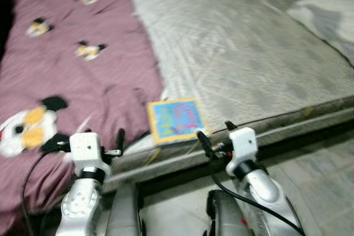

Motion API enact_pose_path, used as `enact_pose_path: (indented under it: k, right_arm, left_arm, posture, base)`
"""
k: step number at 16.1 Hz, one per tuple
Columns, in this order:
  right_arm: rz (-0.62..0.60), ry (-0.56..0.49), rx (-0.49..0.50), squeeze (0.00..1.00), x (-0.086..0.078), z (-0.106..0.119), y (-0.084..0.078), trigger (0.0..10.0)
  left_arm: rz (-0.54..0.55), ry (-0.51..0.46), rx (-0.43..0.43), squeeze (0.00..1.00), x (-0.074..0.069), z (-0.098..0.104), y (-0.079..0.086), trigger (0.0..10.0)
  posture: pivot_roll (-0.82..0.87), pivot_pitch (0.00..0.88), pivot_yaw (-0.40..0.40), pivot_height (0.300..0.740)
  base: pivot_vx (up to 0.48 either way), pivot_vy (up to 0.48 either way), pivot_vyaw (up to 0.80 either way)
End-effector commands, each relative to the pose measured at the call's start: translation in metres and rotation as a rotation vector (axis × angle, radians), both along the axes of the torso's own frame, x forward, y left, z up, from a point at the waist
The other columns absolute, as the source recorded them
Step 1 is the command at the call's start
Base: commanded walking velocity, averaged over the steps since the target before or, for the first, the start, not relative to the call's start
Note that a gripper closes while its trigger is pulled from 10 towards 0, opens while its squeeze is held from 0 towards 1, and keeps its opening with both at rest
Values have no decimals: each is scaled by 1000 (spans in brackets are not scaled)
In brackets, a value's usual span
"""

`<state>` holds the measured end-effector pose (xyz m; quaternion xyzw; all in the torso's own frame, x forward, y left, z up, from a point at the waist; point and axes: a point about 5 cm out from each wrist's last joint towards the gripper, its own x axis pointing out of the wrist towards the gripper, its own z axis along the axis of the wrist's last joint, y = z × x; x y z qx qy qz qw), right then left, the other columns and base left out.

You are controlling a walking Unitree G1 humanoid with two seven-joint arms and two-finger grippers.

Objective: Clean up the room

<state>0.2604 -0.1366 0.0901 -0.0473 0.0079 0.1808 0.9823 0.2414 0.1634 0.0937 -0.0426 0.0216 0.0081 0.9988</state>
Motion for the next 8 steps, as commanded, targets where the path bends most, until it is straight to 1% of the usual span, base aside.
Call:
enact_pose_path:
  k: [1,4,8]
  right_arm:
    - [-1,9,8,0,0,-1,0,10000]
    - [-2,12,10,0,0,-2,0,10000]
    - [-4,26,23,0,1,-3,-1,10000]
  left_arm:
    - [-12,-8,8,0,-1,2,1,10000]
    - [-12,-6,5,0,-1,2,1,10000]
    - [-3,2,-2,0,0,1,2,10000]
  posture:
    - [30,189,2,581]
    - [29,191,0,581]
    - [30,195,1,581]
  base:
    - [356,0,0]
    - [342,0,0]
    - [0,0,0]
